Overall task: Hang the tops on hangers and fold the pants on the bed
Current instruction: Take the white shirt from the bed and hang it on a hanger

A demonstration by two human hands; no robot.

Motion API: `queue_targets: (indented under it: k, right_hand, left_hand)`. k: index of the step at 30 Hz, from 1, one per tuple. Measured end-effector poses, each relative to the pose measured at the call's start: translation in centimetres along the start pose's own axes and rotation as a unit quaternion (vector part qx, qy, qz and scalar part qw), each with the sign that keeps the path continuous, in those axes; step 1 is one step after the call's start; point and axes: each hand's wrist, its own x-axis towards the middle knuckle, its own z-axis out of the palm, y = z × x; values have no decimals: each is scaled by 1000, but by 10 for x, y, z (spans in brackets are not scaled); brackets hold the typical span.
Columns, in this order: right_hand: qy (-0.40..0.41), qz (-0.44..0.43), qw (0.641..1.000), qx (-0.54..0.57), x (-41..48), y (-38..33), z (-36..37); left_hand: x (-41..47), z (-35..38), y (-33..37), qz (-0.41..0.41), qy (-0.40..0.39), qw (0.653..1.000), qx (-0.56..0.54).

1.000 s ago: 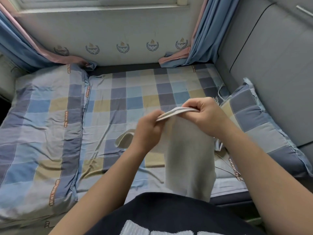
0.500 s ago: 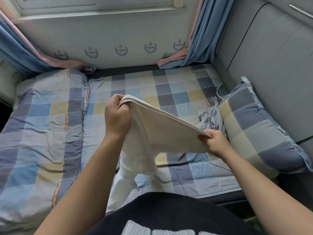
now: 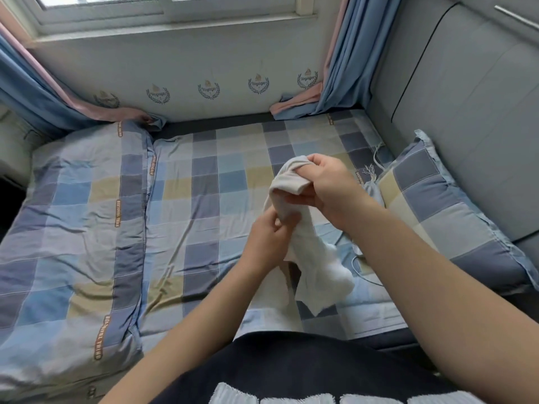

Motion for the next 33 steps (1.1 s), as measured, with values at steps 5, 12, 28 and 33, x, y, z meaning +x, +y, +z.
queue_targets:
  k: [5, 12, 28, 33]
  right_hand:
    - [-19, -28, 994, 100, -2, 7, -16]
    - [-26, -9, 989, -143, -32, 81, -44]
    - [205, -52, 921, -327, -12, 111, -39]
    - [151, 85, 916, -362, -6, 141, -68]
  left_hand:
    - [6, -6, 19, 25, 53, 997, -48]
    - [10, -6, 63, -17, 96, 974, -203]
    - [-3, 0, 73, -18, 119, 970, -210]
    - [5, -9, 71, 14, 165, 955, -245]
